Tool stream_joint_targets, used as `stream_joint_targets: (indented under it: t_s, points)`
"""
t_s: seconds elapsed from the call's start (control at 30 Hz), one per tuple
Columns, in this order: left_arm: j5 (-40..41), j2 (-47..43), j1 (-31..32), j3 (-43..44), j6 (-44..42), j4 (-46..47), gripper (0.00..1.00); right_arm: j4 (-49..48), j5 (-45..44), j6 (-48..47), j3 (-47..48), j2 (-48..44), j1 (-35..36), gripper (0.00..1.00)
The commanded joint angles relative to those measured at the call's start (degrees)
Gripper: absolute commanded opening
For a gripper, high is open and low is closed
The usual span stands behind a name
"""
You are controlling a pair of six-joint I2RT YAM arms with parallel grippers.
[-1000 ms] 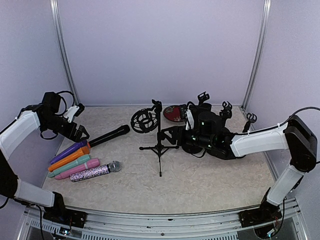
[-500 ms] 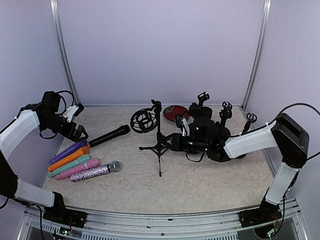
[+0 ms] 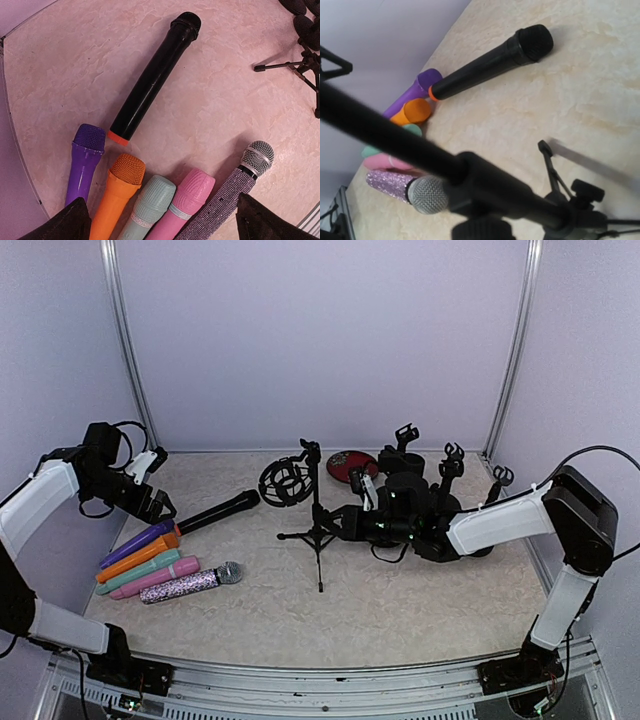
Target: Remove the microphone from the stand
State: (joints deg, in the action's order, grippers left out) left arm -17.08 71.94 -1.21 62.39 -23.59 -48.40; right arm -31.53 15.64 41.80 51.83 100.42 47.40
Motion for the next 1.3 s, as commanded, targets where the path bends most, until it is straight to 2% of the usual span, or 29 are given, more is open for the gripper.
stream_joint_targets:
  t_s: [0.0, 0.1, 0.17, 0.53, 0.93, 1.17, 1.27]
  points:
    - [-0.2, -1.4, -0.3, 0.3, -0.5, 0.0, 0.99, -1.5, -0.8, -1.2, 3.0, 0.5, 0.1, 0.15]
    - [-0.6, -1.0, -0.3, -0.2, -0.6, 0.4, 0.99, 0.1, -2.7, -2.8, 3.8, 0.9, 1.3, 0.04]
    - [-0.9, -0.5, -0.3, 0.1, -0.7, 0.2, 0.99, 1.4, -5.0, -4.4, 4.2, 0.8, 2.3, 0.00]
    - [-1.6, 0.5, -0.3, 0.5, -0.2, -0.2, 0.99, 9.6, -25.7, -18.8, 6.2, 0.2, 8.4, 0.00]
    - [-2.1, 1.2, -0.3, 0.9, -0.1, -0.4, 0.99, 11.7, -43.7, -35.0, 9.2, 2.3, 14.3, 0.00]
    - [-1.8, 1.3, -0.3, 1.2, -0.1, -0.5, 0.99, 12.4, -48.9, -37.8, 11.1, 1.6, 15.6, 0.01]
    - [-1.8, 1.4, -0.3, 1.3, 0.0, -0.4, 0.99, 12.6, -50.0, -37.8, 10.9, 0.7, 15.7, 0.06]
